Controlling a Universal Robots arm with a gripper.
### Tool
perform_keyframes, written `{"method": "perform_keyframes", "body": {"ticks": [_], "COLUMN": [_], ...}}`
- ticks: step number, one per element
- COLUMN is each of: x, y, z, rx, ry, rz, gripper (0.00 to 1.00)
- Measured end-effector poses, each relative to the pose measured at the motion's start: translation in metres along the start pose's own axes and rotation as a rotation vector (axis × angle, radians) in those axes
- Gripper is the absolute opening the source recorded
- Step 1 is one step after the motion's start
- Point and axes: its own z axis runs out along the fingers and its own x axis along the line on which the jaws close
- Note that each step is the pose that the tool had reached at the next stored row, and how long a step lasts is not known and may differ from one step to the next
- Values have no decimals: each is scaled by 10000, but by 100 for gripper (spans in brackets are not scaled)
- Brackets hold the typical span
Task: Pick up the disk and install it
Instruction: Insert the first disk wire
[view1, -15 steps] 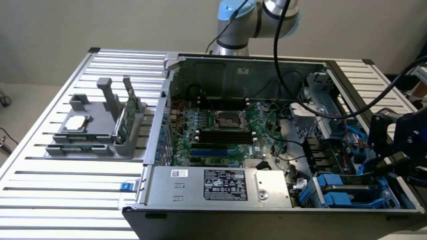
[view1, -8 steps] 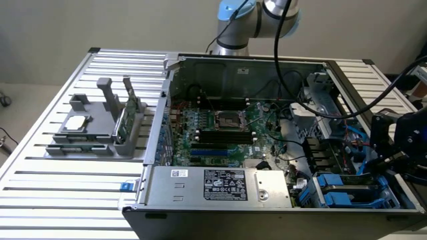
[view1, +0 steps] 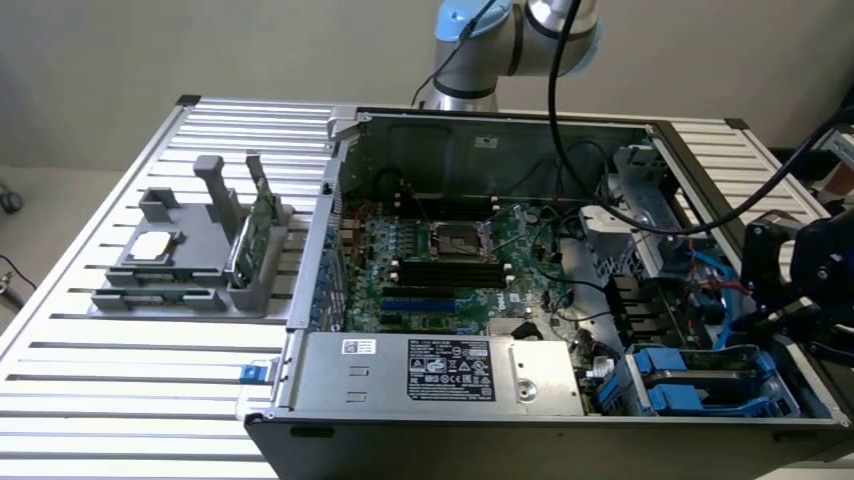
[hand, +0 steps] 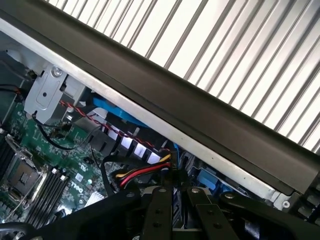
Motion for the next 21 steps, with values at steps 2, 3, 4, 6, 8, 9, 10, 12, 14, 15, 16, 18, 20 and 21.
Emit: {"method": "perform_keyframes", "body": {"ticks": [2,3,4,6,8,9,10,12,14,15,16,18,20,21], "x": [3,4,5,15,37,53,68,94,107,112,114,116,117,117], "y": [-4,-5,-8,-25,-72,-105,-136,-190,-213,-221,-226,-229,-229,-229], "z": [-7,-8,-9,-13,-16,-17,-19,-20,-19,-18,-19,-19,-19,-19], "rx": [-19,-26,-31,-34,-35,-35,-34,-35,-40,-45,-51,-66,-90,-100], "ry": [16,17,15,9,10,11,11,11,8,6,1,-18,-60,-84], "rz": [47,75,97,118,118,118,118,118,143,169,201,298,475,566], "gripper": [16,16,16,16,16,16,16,16,16,16,16,16,16,16]}}
